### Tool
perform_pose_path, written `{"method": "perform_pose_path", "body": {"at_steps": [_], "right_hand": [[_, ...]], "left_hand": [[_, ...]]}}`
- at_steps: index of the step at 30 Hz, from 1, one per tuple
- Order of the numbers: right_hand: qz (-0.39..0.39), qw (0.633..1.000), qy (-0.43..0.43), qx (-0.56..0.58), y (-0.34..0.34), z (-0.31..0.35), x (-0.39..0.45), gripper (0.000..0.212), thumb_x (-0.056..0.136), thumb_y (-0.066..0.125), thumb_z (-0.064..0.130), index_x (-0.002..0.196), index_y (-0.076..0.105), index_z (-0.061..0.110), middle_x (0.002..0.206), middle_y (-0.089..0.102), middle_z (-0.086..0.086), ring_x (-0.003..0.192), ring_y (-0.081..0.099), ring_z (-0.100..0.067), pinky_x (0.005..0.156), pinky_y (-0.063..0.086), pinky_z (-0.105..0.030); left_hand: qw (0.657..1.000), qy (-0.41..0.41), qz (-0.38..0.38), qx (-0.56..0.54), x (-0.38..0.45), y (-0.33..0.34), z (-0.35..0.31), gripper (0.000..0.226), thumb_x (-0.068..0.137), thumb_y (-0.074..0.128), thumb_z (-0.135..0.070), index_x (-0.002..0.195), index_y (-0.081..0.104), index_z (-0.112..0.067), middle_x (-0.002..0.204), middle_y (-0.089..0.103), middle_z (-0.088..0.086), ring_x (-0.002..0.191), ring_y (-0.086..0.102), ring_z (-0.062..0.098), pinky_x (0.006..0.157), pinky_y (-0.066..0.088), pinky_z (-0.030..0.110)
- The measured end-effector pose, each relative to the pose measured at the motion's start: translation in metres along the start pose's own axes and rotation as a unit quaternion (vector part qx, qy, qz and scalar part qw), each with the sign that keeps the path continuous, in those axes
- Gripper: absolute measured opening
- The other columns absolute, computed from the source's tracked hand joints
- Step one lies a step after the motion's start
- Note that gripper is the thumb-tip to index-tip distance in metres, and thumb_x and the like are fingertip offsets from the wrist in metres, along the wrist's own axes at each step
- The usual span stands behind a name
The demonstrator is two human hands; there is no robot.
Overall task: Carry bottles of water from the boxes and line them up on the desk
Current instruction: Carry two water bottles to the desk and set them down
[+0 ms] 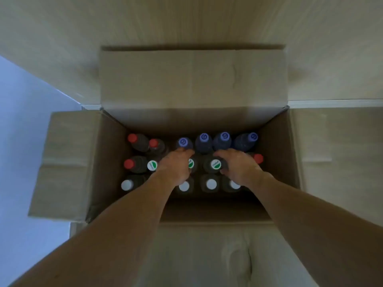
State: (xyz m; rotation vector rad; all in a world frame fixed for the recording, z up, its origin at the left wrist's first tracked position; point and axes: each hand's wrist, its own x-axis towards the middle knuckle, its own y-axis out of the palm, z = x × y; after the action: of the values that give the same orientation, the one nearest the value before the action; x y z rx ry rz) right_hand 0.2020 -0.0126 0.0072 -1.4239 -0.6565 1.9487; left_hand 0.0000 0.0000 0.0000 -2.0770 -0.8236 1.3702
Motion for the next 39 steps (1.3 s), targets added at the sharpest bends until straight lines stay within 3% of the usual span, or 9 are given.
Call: {"method": "perform_pose_path", "body": {"at_steps": [8,14,20,30,39], "right_hand": [[0.027,0.998,-0.039,-0.037,0.027,-0.014,0.047,0.057,0.09,0.066,0.038,0.141,0.042,0.035,0.133,0.052,-0.001,0.123,0.051,-0.025,0.102,0.039,-0.041],[0.02,0.998,-0.048,-0.043,0.038,-0.015,0.066,0.052,0.085,0.071,0.031,0.133,0.05,0.028,0.129,0.055,-0.002,0.12,0.053,-0.025,0.101,0.043,-0.04],[0.029,0.993,-0.041,-0.103,0.041,-0.011,0.08,0.051,0.084,0.073,0.031,0.129,0.051,0.024,0.127,0.059,-0.005,0.119,0.055,-0.026,0.101,0.041,-0.04],[0.035,0.99,-0.049,-0.13,0.045,-0.008,0.087,0.05,0.083,0.074,0.029,0.129,0.054,0.026,0.127,0.061,-0.002,0.119,0.056,-0.027,0.1,0.046,-0.04],[0.017,0.994,-0.059,-0.091,0.031,-0.009,0.079,0.05,0.079,0.077,0.03,0.124,0.056,0.026,0.122,0.062,-0.003,0.115,0.057,-0.026,0.095,0.048,-0.039]], "left_hand": [[1.0,-0.018,0.017,0.0,0.041,0.031,0.014,0.057,0.092,0.067,-0.023,0.146,0.048,-0.023,0.143,0.053,0.006,0.131,0.051,0.028,0.106,0.045,0.043],[0.999,-0.026,-0.006,-0.021,0.052,0.045,0.027,0.057,0.088,0.072,-0.023,0.142,0.052,-0.022,0.137,0.057,0.006,0.126,0.054,0.027,0.103,0.047,0.043],[0.998,-0.043,-0.006,-0.047,0.058,0.051,0.034,0.074,0.08,0.083,-0.025,0.144,0.049,-0.022,0.137,0.06,0.007,0.126,0.055,0.027,0.104,0.047,0.044],[0.998,-0.037,-0.018,-0.037,0.062,0.061,0.038,0.067,0.081,0.08,-0.018,0.142,0.052,-0.023,0.136,0.061,0.005,0.126,0.057,0.025,0.105,0.047,0.042],[0.993,-0.013,-0.048,-0.107,0.049,0.042,0.028,0.04,0.074,0.084,-0.021,0.11,0.067,-0.018,0.109,0.07,0.003,0.102,0.066,0.022,0.088,0.055,0.038]]}}
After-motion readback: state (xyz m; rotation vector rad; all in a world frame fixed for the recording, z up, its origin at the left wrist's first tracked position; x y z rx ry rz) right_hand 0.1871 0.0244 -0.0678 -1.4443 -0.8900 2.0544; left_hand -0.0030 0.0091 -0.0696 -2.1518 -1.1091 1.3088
